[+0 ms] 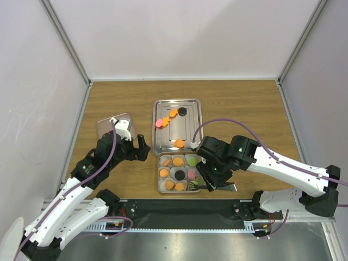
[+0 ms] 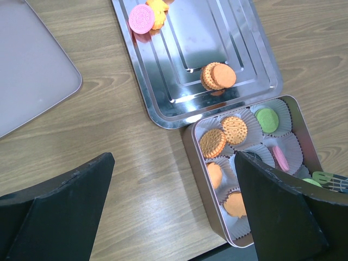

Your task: Pack the cookies

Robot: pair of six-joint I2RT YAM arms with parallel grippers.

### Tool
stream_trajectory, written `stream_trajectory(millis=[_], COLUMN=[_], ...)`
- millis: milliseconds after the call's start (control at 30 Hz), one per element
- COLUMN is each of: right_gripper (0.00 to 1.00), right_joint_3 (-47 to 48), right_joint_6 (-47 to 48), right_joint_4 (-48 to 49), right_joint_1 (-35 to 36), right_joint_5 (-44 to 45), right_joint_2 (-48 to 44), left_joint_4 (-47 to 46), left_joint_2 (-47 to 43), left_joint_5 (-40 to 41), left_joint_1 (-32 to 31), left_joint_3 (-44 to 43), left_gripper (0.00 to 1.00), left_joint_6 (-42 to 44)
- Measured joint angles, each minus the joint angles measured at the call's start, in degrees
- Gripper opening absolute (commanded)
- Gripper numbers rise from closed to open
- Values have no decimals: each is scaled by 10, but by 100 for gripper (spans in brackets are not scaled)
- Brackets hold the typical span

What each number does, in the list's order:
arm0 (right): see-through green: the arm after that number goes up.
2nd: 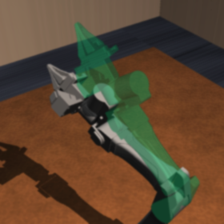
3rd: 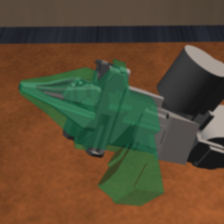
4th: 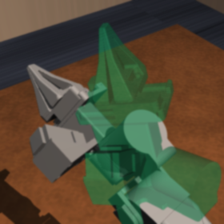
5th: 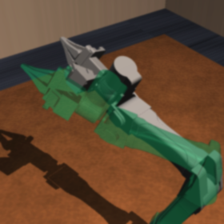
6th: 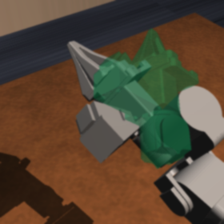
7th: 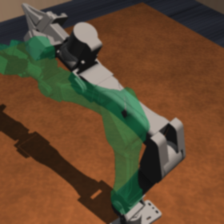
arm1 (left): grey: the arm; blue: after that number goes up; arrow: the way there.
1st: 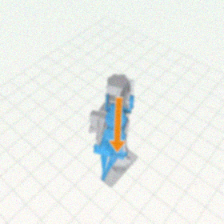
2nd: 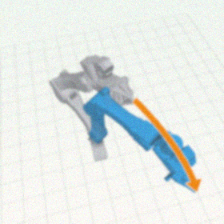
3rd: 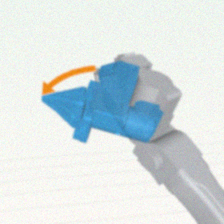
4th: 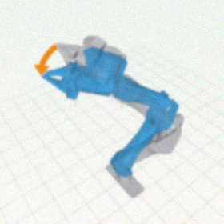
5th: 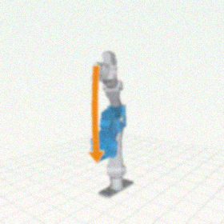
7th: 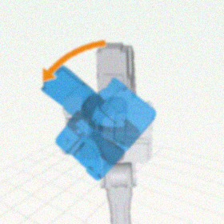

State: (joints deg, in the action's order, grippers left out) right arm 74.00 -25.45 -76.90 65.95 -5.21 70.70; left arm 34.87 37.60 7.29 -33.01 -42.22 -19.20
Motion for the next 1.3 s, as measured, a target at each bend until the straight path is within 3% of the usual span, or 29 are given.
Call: stream_trajectory(millis=[1300], right_gripper=[50], right_joint_3=[15], right_joint_6=[0], right_joint_4=[0], right_joint_1=[7], right_joint_5=[13], right_joint_2=[8], left_joint_4=[0], left_joint_2=[0], left_joint_5=[0], left_joint_1=[0], left_joint_3=[0], left_gripper=[100], left_joint_6=[0])
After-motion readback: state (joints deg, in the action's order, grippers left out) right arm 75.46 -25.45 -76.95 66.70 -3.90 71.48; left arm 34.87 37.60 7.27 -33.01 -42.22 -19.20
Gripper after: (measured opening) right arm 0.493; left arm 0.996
